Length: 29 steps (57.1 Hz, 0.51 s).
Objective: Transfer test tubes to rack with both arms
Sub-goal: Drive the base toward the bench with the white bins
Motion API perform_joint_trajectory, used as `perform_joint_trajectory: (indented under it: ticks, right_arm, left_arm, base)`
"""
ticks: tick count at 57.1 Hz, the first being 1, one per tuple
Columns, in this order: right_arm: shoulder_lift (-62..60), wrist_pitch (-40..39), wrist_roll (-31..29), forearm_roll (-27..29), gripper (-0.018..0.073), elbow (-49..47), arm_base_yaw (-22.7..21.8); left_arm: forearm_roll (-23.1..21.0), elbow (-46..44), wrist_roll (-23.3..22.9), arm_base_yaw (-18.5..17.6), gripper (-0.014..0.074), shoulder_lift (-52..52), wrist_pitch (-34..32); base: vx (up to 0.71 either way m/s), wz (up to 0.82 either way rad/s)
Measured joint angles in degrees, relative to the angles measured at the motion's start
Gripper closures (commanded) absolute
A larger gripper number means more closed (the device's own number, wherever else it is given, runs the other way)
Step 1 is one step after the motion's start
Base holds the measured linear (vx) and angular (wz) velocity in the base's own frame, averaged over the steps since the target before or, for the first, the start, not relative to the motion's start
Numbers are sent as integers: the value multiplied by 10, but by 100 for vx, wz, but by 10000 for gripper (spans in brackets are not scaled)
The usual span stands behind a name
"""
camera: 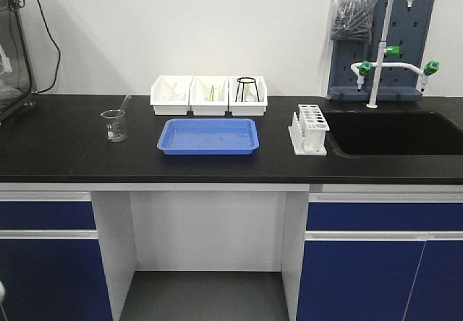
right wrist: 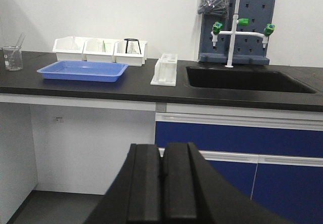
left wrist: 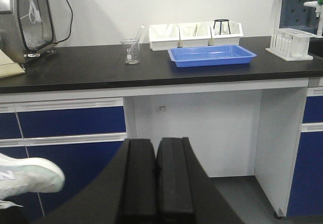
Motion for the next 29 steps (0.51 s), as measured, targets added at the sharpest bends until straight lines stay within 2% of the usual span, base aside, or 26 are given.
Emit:
perform_joint_trajectory:
  ticks: [29]
  right_arm:
    - [0,0,0,0,568,0,0]
  left_arm:
    - [0,0,0,0,601,0,0]
  base:
    - [0,0]
